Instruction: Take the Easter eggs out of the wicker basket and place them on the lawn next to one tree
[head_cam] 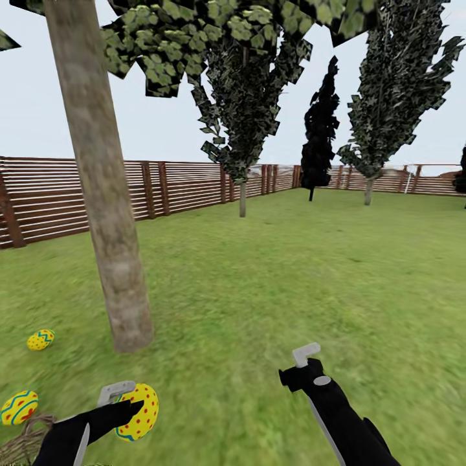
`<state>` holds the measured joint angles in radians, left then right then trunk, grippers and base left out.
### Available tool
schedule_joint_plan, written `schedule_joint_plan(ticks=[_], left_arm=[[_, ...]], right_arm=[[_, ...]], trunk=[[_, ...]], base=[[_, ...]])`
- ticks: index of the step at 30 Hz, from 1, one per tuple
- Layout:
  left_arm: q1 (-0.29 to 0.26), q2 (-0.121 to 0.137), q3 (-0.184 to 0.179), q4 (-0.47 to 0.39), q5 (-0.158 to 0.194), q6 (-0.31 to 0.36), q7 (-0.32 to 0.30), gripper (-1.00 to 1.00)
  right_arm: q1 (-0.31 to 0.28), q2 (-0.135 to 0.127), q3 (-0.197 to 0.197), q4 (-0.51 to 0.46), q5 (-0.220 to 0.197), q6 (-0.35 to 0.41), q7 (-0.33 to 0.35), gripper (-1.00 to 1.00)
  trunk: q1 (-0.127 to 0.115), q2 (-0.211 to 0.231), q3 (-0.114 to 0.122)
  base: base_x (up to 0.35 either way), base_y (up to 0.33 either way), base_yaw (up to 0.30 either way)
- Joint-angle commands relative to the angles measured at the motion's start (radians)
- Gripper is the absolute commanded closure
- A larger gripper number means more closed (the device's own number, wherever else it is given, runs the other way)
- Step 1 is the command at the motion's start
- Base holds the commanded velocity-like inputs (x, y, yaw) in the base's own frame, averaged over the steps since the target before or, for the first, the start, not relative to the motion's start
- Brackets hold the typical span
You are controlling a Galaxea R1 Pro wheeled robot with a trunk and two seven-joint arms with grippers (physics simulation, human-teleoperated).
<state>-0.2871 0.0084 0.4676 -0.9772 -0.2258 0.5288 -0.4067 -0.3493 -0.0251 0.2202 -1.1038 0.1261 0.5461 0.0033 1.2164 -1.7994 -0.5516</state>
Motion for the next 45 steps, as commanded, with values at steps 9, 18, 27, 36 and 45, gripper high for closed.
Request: schedule_joint_plan(ticks=[9,18,27,36,45], left_arm=[[-0.001,-0.001,0.005,0.002,-0.010,0.003,-0.009,1.00],[-0.001,-0.001,0.003,0.012,-0.013,0.003,-0.008,1.00],[-0.001,-0.004,0.002,0.032,-0.013,0.003,-0.006,1.00],[-0.001,-0.005,0.002,0.040,-0.012,0.002,-0.006,1.00],[-0.001,-0.005,0.002,0.043,-0.012,0.002,-0.006,1.00]], right_arm=[[0.000,-0.012,-0.069,-0.012,-0.007,0.002,0.003,-1.00],[0.001,-0.016,-0.160,-0.047,-0.007,-0.129,0.009,-1.00],[0.001,-0.017,-0.162,-0.045,-0.009,-0.137,0.010,-1.00],[0.001,-0.016,-0.161,-0.045,-0.010,-0.137,0.010,-1.00],[0.001,-0.015,-0.160,-0.045,-0.010,-0.137,0.009,-1.00]], trunk=[[0.000,-0.001,-0.001],[0.000,-0.001,-0.001],[0.000,-0.001,-0.001],[0.000,-0.001,-0.001],[0.000,-0.001,-0.001]], base=[[0.173,-0.332,0.285],[0.175,-0.327,0.287],[0.176,-0.324,0.287],[0.176,-0.324,0.287],[0.176,-0.324,0.287]])
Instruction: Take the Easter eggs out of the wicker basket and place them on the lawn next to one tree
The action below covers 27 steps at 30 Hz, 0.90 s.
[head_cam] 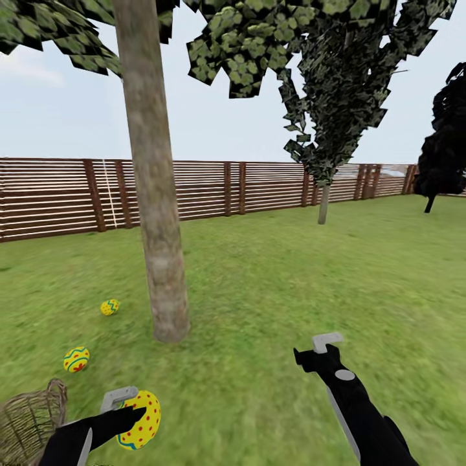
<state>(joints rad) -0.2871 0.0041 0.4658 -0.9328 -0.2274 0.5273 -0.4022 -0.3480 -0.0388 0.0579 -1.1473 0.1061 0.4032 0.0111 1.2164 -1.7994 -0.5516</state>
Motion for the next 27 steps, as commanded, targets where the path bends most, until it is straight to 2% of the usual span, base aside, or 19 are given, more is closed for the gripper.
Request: schedule_joint_plan(ticks=[1,13,15,16,18,20,27], left_arm=[[-0.001,-0.001,0.004,-0.001,-0.010,0.003,-0.010,1.00],[-0.001,0.001,0.004,-0.002,-0.010,0.004,-0.010,1.00],[-0.001,0.003,0.004,0.018,-0.020,0.006,-0.007,1.00],[-0.001,0.004,0.004,0.033,-0.030,0.007,0.008,1.00],[-0.001,0.002,0.004,0.047,-0.039,0.028,0.076,1.00],[-0.001,0.001,0.004,0.051,-0.041,0.044,0.105,1.00],[-0.001,-0.001,0.002,0.084,-0.038,0.052,0.102,1.00]], right_arm=[[0.000,-0.001,0.002,-0.002,0.010,0.006,0.001,-1.00],[0.000,-0.001,0.002,-0.005,0.010,0.008,0.001,-1.00],[0.000,-0.001,0.002,-0.006,0.010,0.008,0.000,-1.00],[0.000,-0.001,0.002,-0.006,0.010,0.008,0.000,-1.00],[0.000,-0.001,0.002,-0.006,0.010,0.008,0.000,-1.00],[0.000,-0.001,0.002,-0.005,0.010,0.009,0.000,-1.00],[0.000,-0.001,0.002,-0.006,0.010,0.009,0.000,-1.00]], trunk=[[0.000,-0.001,-0.001],[0.000,-0.001,-0.001],[0.000,-0.001,-0.001],[0.000,-0.001,-0.001],[0.000,-0.001,-0.001],[0.000,-0.001,-0.001],[0.000,-0.001,-0.001]], base=[[0.176,-0.324,0.287],[0.179,-0.322,0.287],[0.186,-0.318,0.287],[0.189,-0.312,0.287],[0.190,-0.309,0.287],[0.190,-0.302,0.287],[0.190,-0.288,0.287]])
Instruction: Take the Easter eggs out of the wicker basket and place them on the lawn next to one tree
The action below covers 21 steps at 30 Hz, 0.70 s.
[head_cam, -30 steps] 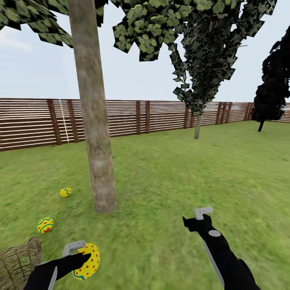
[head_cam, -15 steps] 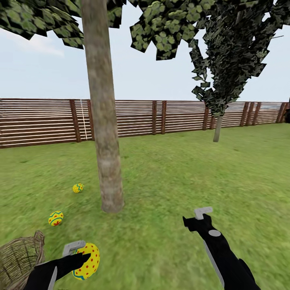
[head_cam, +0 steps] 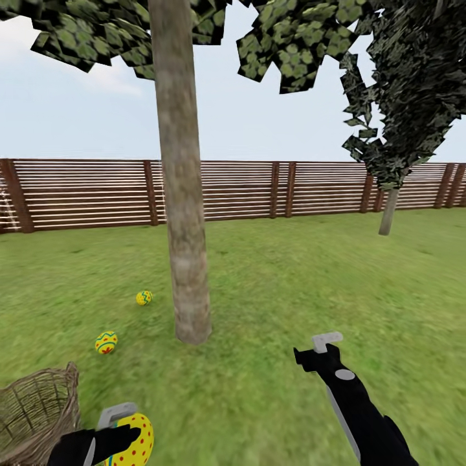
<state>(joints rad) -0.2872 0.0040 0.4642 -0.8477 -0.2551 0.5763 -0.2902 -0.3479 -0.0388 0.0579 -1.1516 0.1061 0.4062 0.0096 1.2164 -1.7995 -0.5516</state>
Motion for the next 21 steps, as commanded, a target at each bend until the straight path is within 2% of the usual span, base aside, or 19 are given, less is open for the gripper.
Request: schedule_joint_plan(ticks=[1,5,9,10,13,21], left_arm=[[-0.001,-0.001,0.004,-0.002,-0.010,0.003,-0.010,1.00],[-0.001,-0.001,0.004,-0.004,-0.010,0.004,-0.010,1.00],[-0.001,-0.001,0.000,-0.008,-0.010,0.132,-0.010,1.00],[-0.001,0.000,-0.012,-0.008,-0.010,0.147,-0.010,1.00],[-0.001,0.001,-0.031,-0.008,-0.010,0.159,-0.010,1.00],[-0.001,-0.007,-0.036,-0.009,-0.006,0.153,-0.012,1.00]], right_arm=[[0.000,-0.001,0.002,-0.002,0.010,0.006,0.001,-1.00],[0.000,-0.001,0.002,0.000,0.011,0.006,0.001,-1.00],[0.000,0.000,0.002,0.001,0.012,0.007,0.000,-1.00],[0.000,0.000,0.002,0.002,0.012,0.008,0.000,-1.00],[0.000,0.000,0.002,0.003,0.013,0.008,-0.001,-1.00],[0.000,0.000,0.002,0.005,0.015,0.008,-0.003,-1.00]], trunk=[[0.000,-0.001,-0.001],[0.000,-0.001,-0.001],[0.000,-0.001,-0.001],[0.000,-0.001,-0.001],[0.000,-0.001,-0.001],[0.000,-0.001,-0.001]], base=[[0.184,-0.256,0.287],[0.163,-0.237,0.287],[0.064,-0.167,0.287],[0.006,-0.109,0.287],[0.002,-0.036,0.281],[0.000,-0.002,0.227]])
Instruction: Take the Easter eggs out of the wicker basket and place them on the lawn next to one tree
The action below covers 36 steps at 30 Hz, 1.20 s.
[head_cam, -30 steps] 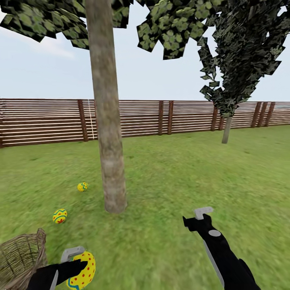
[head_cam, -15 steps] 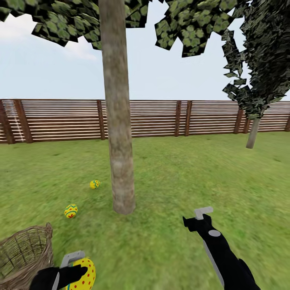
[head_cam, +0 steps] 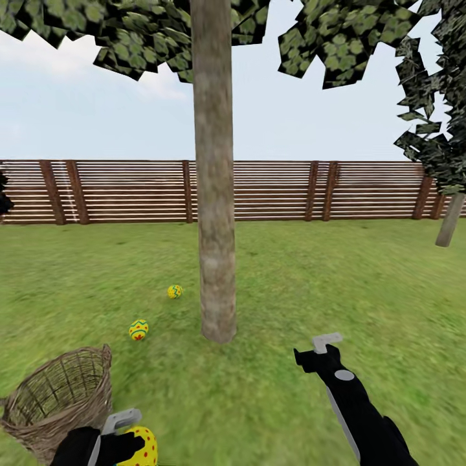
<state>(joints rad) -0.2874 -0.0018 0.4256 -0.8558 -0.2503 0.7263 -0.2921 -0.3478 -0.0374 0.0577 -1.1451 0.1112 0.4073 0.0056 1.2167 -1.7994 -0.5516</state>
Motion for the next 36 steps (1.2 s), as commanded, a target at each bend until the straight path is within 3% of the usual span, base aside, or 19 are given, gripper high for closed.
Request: schedule_joint_plan(ticks=[1,5,7,9,11,13,18,20,22,24,25,27,30,36], left_arm=[[-0.001,-0.002,0.004,-0.001,-0.011,0.000,-0.011,1.00],[-0.001,-0.005,0.000,-0.015,-0.009,-0.016,-0.068,1.00],[-0.001,-0.019,-0.019,-0.038,-0.010,-0.021,-0.091,1.00],[-0.002,-0.035,-0.025,-0.054,-0.009,-0.023,-0.092,1.00],[-0.007,-0.073,-0.025,-0.079,-0.005,-0.025,-0.070,1.00],[-0.066,-0.081,-0.024,-0.055,-0.006,-0.022,-0.039,1.00],[-0.214,-0.076,-0.017,0.173,-0.006,-0.025,0.096,1.00],[-0.280,-0.065,-0.013,0.279,-0.002,-0.033,0.113,1.00],[-0.320,-0.060,-0.012,0.336,0.031,-0.057,0.120,1.00],[-0.339,-0.059,-0.012,0.364,0.050,-0.065,0.167,1.00],[-0.351,-0.057,-0.011,0.386,0.056,-0.067,0.226,1.00],[-0.360,-0.034,-0.011,0.419,0.066,-0.074,0.276,1.00],[-0.361,-0.032,-0.012,0.425,0.109,-0.077,0.285,1.00],[-0.362,-0.043,-0.013,0.427,0.120,-0.078,0.282,1.00]], right_arm=[[0.000,-0.001,0.002,-0.001,0.011,0.007,0.001,-1.00],[0.000,0.001,0.003,0.002,0.013,0.007,0.000,-1.00],[0.000,0.002,0.003,0.002,0.014,0.007,-0.001,-1.00],[0.000,0.002,0.004,0.002,0.015,0.007,-0.001,-1.00],[0.000,0.002,0.004,0.003,0.017,0.008,-0.001,-1.00],[0.000,0.003,0.005,0.009,0.017,0.008,-0.001,-1.00],[0.000,0.005,0.006,0.014,0.018,0.008,-0.001,-1.00],[0.000,0.005,0.007,0.014,0.018,0.008,-0.001,-1.00],[0.000,0.005,0.006,0.013,0.018,0.008,-0.001,-1.00],[0.000,0.004,0.005,0.013,0.018,0.009,-0.001,-1.00],[0.000,0.003,0.004,0.012,0.018,0.010,-0.001,-1.00],[0.000,0.001,0.004,0.009,0.019,0.010,-0.001,-1.00],[0.000,0.000,0.003,0.005,0.019,0.010,-0.001,-1.00],[0.000,0.000,0.004,0.004,0.019,0.010,-0.001,-1.00]], trunk=[[0.000,-0.001,-0.001],[0.000,-0.001,-0.001],[0.000,-0.001,-0.001],[0.000,-0.001,-0.001],[0.000,-0.001,-0.001],[0.000,-0.001,-0.001],[0.000,-0.001,-0.001],[0.000,-0.001,-0.001],[0.000,-0.001,-0.001],[0.000,-0.001,-0.001],[0.000,-0.001,-0.001],[0.000,-0.001,-0.001],[0.000,-0.001,-0.001],[0.000,-0.001,-0.001]], base=[[0.000,0.000,0.190],[0.000,0.000,0.184],[0.000,0.000,0.177],[0.000,0.000,0.168],[0.000,0.000,0.157],[0.000,0.000,0.146],[0.000,0.000,0.126],[0.000,0.000,0.065],[0.000,0.000,0.016],[0.000,0.000,0.004],[0.000,0.000,0.000],[0.000,0.000,0.000],[0.000,0.000,0.000],[0.000,0.000,0.000]])
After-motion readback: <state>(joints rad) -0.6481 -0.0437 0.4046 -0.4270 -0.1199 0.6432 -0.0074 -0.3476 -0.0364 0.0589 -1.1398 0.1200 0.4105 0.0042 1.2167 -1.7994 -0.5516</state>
